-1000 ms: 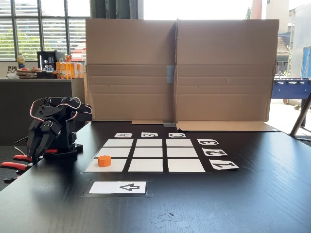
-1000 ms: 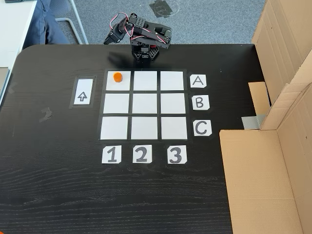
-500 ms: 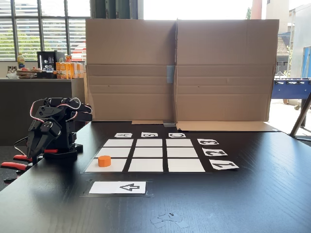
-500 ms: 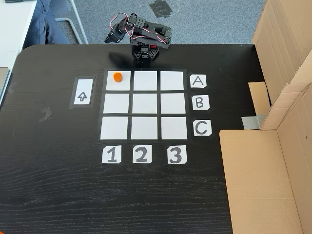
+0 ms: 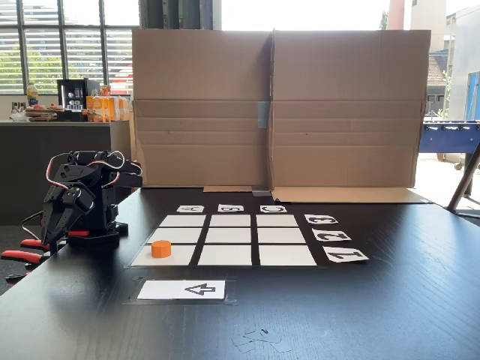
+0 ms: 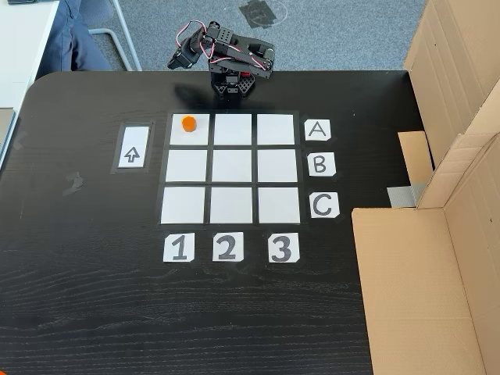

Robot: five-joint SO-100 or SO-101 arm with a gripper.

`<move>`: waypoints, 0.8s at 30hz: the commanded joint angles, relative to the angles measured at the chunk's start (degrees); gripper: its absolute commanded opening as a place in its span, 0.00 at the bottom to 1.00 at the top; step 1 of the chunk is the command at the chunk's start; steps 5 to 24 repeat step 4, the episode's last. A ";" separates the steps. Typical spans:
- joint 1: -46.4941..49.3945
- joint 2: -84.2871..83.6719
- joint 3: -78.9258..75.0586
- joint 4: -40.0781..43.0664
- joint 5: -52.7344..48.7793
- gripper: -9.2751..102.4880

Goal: Pick up the round, orange token and place it in the grid on square A1.

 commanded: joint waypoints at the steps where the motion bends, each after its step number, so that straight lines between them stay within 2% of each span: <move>1: 0.62 0.35 0.09 -0.79 -0.26 0.09; 24: 0.62 0.35 0.09 -0.79 -0.26 0.09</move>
